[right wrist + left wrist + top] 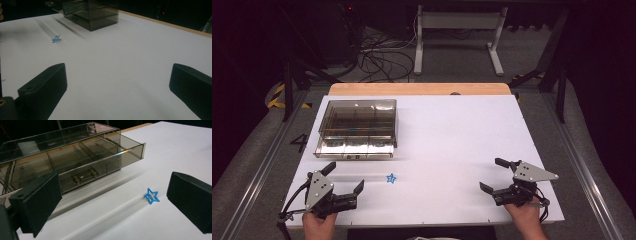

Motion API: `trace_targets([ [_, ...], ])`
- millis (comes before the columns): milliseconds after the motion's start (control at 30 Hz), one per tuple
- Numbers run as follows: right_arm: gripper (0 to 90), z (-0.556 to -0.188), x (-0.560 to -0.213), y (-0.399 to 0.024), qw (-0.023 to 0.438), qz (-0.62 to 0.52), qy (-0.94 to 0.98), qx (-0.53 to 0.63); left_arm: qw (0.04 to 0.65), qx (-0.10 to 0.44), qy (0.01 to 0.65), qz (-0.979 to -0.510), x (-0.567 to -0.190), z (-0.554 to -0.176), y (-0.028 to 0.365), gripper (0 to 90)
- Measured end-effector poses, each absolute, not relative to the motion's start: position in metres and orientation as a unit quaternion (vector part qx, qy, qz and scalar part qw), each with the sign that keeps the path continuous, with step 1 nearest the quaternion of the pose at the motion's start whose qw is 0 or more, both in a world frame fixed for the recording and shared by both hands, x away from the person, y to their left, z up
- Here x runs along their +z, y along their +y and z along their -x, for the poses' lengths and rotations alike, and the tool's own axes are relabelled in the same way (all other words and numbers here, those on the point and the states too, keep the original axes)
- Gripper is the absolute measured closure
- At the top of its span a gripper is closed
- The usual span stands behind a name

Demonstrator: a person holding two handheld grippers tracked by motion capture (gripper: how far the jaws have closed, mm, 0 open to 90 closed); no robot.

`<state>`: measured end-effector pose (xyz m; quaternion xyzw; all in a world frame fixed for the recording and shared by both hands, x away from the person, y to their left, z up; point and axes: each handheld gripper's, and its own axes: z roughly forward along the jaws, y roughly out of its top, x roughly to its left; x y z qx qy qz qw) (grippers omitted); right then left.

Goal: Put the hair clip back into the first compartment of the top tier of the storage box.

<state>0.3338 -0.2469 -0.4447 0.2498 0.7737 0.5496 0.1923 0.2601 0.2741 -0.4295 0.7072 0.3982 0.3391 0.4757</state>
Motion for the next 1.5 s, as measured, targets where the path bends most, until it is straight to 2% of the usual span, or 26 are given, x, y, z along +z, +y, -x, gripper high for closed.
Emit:
trace_targets([
  [667, 3.1, -0.333, -0.445, -0.248, 0.181, -0.246, 0.771, 0.559, 0.493, 0.303, 0.387, -0.718, -0.426, -0.261, 0.276, 2.6],
  [933, 3.2, -0.333, -0.446, -0.247, 0.175, -0.243, 0.773, 0.559, 0.483, 0.288, 0.378, -0.736, -0.425, -0.265, 0.272, 8.6],
  [1500, 3.3, -0.332, -0.446, -0.246, 0.174, -0.243, 0.773, 0.559, 0.469, 0.254, 0.362, -0.764, -0.415, -0.279, 0.256, 11.2],
])
